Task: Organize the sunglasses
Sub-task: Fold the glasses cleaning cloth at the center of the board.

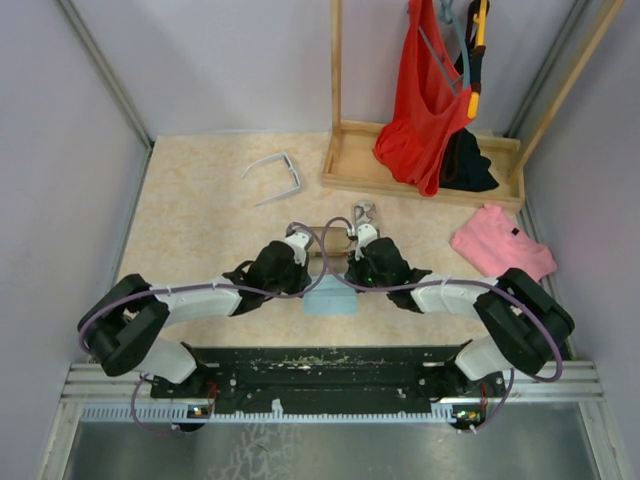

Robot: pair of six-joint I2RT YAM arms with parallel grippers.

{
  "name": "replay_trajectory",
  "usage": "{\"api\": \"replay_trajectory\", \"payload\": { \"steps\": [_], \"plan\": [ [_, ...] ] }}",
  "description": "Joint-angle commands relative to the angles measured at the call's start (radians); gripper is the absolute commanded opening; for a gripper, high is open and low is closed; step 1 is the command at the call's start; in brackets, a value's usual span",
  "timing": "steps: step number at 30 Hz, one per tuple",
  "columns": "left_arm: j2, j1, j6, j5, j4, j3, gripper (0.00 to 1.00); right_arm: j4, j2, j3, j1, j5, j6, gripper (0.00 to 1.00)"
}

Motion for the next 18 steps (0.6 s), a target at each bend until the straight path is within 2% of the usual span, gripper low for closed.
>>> {"api": "replay_trajectory", "payload": {
  "steps": [1, 7, 18],
  "plan": [
    [-0.029, 0.005, 0.004, 0.04, 0.052, -0.021, 0.01, 0.067, -0.026, -0.022, -0.014, -0.026, 0.005, 0.0],
    [-0.043, 0.005, 0.01, 0.061, 0.072, -0.041, 0.01, 0.11, -0.055, -0.061, -0.015, -0.061, 0.012, 0.09],
    [-0.092, 0.004, 0.024, 0.113, 0.123, -0.094, 0.01, 0.163, -0.093, -0.111, -0.014, -0.108, 0.01, 0.16]
  ]
}}
